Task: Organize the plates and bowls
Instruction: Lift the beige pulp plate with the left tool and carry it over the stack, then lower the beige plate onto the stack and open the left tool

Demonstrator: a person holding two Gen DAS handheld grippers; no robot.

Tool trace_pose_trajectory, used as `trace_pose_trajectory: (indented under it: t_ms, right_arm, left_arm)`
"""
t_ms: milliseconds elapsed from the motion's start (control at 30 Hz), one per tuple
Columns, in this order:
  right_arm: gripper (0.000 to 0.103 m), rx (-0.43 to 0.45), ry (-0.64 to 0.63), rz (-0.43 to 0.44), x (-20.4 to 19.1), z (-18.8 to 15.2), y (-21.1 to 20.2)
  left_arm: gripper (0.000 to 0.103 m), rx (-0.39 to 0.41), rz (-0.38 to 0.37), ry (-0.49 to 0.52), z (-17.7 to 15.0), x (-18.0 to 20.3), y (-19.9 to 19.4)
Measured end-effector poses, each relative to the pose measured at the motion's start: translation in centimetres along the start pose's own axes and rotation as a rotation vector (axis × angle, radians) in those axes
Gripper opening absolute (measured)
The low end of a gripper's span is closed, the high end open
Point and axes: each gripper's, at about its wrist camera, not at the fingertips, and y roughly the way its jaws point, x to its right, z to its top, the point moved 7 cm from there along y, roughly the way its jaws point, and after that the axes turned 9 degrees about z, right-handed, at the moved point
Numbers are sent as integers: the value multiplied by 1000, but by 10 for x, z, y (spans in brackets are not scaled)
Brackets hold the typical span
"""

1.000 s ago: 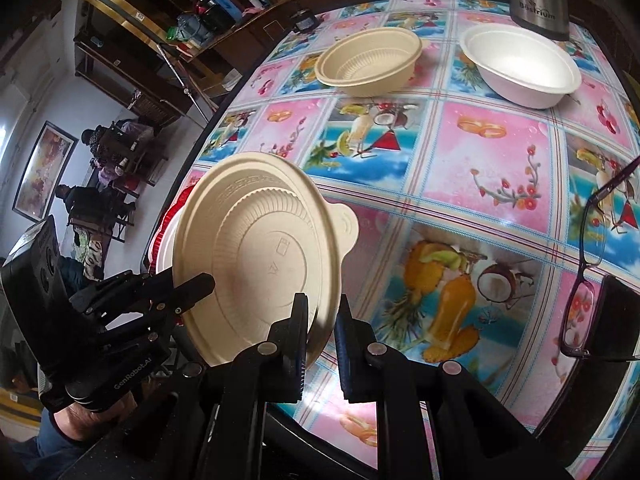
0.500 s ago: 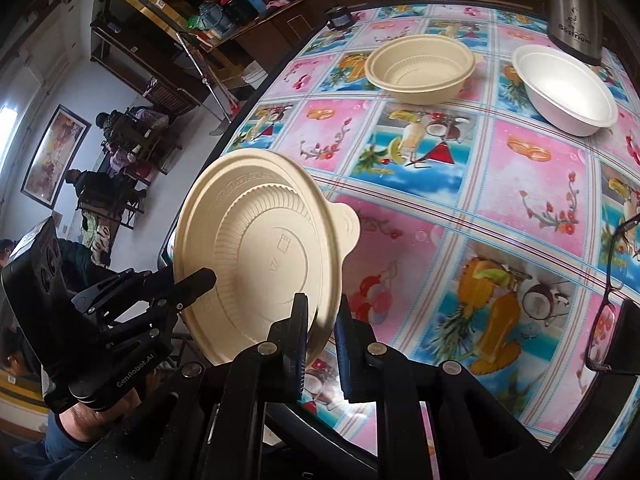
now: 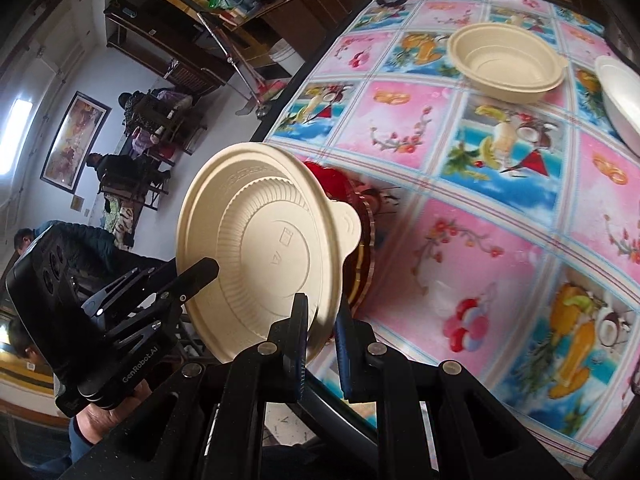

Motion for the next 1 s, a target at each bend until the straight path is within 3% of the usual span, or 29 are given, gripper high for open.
trace_pose_trajectory:
  t_ms: [433,867,933,1000]
  right_arm:
    - [15,-94,58,-4,-1,11,67]
    - [19,-121,60,-2,1,9,74]
    - [32,-125,52,8,1,9,72]
    - [36,-116,29,10,-1,9,66]
  left_arm:
    - [23,-95,15,-40,-14,-31,43]
    - [24,-120,15,-48,-17,-32,55]
    - [25,-117,17,-50,-17,-32,54]
    - [30,-114,19,-56,-15,-32,52]
